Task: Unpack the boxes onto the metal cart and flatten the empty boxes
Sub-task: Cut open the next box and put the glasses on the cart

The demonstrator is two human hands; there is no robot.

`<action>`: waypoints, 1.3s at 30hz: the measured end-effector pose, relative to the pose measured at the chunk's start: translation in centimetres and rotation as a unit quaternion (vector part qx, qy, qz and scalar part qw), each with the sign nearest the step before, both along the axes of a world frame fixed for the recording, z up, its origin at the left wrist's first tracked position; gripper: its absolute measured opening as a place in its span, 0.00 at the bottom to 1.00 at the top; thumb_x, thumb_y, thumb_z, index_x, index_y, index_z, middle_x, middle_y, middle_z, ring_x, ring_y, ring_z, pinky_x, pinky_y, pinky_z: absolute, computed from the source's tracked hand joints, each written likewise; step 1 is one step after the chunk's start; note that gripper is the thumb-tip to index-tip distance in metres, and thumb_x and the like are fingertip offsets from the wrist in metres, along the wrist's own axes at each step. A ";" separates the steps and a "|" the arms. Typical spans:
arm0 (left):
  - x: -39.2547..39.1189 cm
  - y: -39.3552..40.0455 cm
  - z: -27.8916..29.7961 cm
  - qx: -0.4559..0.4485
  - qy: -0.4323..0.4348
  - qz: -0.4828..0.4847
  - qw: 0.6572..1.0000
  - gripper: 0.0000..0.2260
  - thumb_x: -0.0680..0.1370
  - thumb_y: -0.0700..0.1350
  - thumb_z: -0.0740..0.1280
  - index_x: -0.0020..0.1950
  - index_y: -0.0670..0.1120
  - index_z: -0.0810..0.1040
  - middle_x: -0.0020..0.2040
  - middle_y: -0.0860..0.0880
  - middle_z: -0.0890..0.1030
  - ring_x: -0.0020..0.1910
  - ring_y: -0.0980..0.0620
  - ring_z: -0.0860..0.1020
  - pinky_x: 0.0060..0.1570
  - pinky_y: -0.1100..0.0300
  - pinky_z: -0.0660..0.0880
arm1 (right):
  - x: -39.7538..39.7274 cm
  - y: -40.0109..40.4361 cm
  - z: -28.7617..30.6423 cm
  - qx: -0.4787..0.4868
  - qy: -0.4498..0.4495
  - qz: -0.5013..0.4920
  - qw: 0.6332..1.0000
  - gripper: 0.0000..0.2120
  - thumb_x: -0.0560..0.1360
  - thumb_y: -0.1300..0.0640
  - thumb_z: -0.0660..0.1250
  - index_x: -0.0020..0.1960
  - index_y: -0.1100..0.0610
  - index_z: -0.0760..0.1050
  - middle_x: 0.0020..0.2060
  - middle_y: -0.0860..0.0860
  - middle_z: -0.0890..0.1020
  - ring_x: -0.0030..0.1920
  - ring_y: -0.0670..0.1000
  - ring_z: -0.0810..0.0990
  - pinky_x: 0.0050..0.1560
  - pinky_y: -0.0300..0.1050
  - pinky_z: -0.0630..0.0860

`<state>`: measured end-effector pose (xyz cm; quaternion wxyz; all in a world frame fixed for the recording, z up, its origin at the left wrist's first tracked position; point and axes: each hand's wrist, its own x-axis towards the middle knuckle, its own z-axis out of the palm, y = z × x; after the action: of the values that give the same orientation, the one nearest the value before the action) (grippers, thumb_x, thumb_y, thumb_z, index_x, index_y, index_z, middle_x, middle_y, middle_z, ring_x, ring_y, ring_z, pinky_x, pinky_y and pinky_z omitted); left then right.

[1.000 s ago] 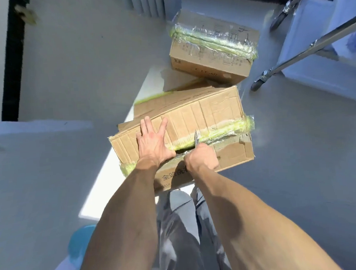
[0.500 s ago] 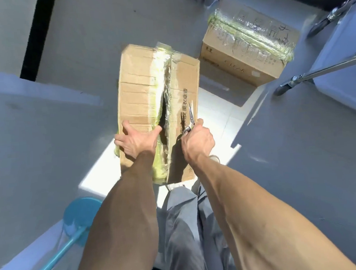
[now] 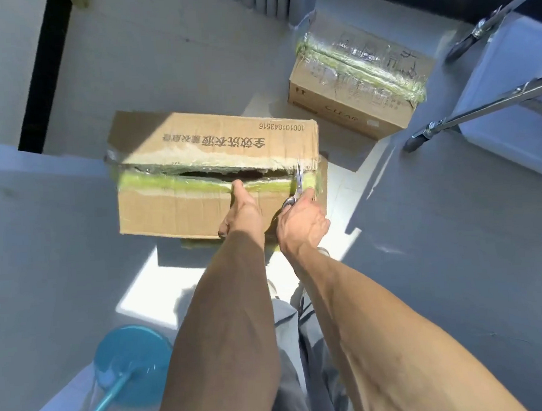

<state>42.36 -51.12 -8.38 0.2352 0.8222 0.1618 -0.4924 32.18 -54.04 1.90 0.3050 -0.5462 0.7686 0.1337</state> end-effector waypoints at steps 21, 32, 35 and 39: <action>-9.0 -14.8 -0.3 0.001 -0.319 -0.629 0.709 0.20 0.71 0.37 0.67 0.63 0.44 0.71 0.63 0.39 0.71 0.63 0.41 0.70 0.59 0.50 0.70 | -8.6 -4.8 -8.2 -0.024 0.070 -0.102 0.992 0.15 0.76 0.48 0.60 0.60 0.53 0.71 0.53 0.57 0.80 0.55 0.58 0.71 0.54 0.54 0.65; -11.8 -14.0 -0.8 -0.012 -0.300 -0.628 0.718 0.18 0.74 0.44 0.66 0.63 0.45 0.72 0.62 0.41 0.68 0.61 0.41 0.70 0.59 0.47 0.69 | -10.3 -5.2 -9.4 -0.004 0.140 -0.157 0.978 0.12 0.75 0.61 0.60 0.56 0.50 0.73 0.47 0.54 0.78 0.52 0.56 0.69 0.51 0.53 0.66; -12.3 -13.8 -0.7 0.013 -0.289 -0.619 0.730 0.14 0.75 0.46 0.65 0.60 0.45 0.75 0.59 0.41 0.71 0.58 0.42 0.71 0.57 0.48 0.71 | -11.0 -5.7 -9.4 -0.015 0.124 -0.152 0.980 0.11 0.75 0.60 0.60 0.56 0.52 0.72 0.48 0.55 0.78 0.52 0.57 0.69 0.51 0.52 0.65; -12.7 -12.2 -1.7 0.043 -0.282 -0.643 0.711 0.27 0.75 0.48 0.66 0.72 0.41 0.64 0.64 0.40 0.71 0.63 0.43 0.70 0.57 0.49 0.71 | -12.4 -6.7 -8.9 -0.008 0.091 -0.121 0.988 0.12 0.74 0.60 0.61 0.57 0.53 0.71 0.49 0.56 0.78 0.53 0.57 0.69 0.49 0.51 0.63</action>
<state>29.61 -63.35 -10.05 -0.1394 0.8373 -0.4588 -0.2626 19.74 -60.75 -6.99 0.2434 -0.4369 0.8547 0.1393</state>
